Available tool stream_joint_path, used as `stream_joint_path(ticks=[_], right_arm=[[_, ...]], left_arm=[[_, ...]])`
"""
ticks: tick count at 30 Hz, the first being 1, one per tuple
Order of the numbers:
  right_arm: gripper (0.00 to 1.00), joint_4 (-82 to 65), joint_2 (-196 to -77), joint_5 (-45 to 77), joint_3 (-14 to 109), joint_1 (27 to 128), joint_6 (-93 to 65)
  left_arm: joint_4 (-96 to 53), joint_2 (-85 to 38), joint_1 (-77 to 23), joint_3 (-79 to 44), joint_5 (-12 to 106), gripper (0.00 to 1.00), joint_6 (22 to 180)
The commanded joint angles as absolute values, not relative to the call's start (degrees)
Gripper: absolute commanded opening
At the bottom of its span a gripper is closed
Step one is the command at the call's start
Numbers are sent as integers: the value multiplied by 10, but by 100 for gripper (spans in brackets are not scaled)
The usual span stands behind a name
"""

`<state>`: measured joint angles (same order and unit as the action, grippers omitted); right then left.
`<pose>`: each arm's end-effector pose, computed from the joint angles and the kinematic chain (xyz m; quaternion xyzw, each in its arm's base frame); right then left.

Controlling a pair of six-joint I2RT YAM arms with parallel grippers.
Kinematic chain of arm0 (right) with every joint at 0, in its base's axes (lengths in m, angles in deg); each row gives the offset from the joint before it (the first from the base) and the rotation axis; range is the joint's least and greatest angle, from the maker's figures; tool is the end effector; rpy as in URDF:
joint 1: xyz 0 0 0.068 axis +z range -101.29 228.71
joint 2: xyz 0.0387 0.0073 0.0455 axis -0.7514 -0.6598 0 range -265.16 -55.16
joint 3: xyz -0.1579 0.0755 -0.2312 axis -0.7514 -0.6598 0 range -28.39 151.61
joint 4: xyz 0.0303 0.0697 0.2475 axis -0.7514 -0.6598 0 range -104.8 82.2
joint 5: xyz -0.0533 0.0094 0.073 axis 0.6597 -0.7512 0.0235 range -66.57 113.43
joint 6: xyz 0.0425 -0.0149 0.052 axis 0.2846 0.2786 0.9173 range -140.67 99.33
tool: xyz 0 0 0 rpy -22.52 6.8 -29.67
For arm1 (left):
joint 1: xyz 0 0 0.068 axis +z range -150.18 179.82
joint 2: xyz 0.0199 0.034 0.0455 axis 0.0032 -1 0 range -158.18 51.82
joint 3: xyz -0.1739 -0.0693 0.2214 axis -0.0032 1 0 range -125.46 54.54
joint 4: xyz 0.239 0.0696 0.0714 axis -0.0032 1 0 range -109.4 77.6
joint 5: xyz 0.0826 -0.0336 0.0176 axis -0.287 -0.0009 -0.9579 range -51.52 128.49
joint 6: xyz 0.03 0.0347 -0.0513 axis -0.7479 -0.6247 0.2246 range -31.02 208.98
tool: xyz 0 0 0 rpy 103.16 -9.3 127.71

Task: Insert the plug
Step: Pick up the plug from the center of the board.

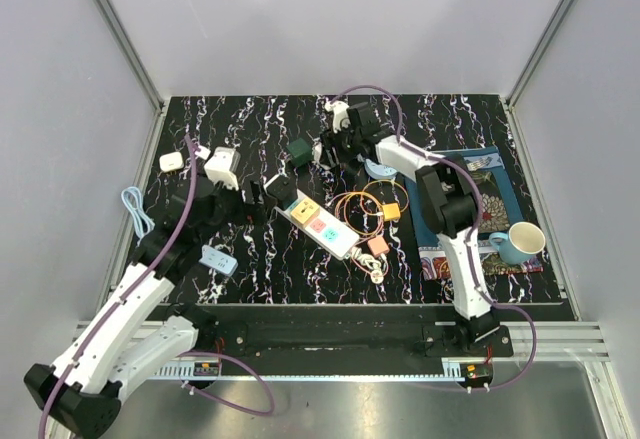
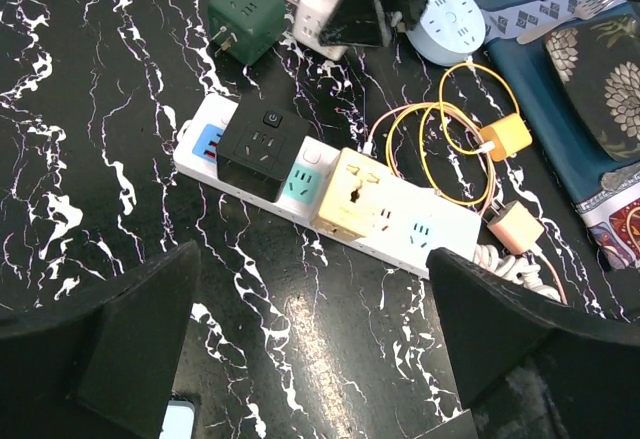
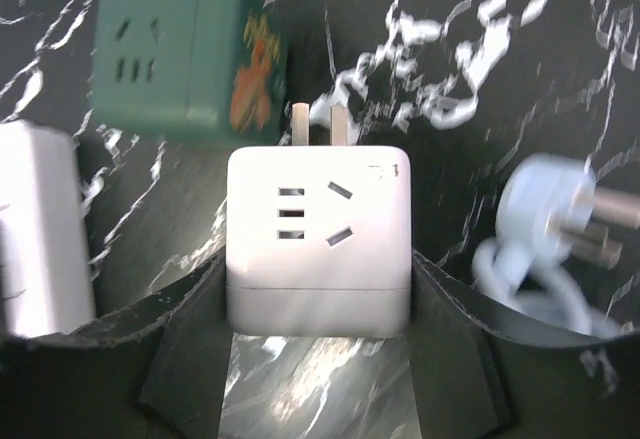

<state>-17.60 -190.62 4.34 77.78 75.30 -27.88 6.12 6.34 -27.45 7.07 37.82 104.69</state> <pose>0.4924 0.2667 0.1651 -0.3270 0.8313 0.2190 0.3925 0.1617 -0.0824 0.3310 0.0811 0.8325 -0.1963 0.5118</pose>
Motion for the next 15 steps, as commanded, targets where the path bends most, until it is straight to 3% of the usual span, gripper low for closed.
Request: stream_joint_path(ticks=[1, 8, 15], right_arm=[[26, -104, -1755, 65, 692, 760, -135], [21, -8, -1582, 64, 482, 760, 114], [21, 84, -1462, 60, 335, 779, 254]], left_arm=[[-8, 101, -272, 109, 380, 99, 1059], [-100, 102, -272, 149, 416, 99, 1100], [-181, 57, -284, 167, 474, 99, 1123]])
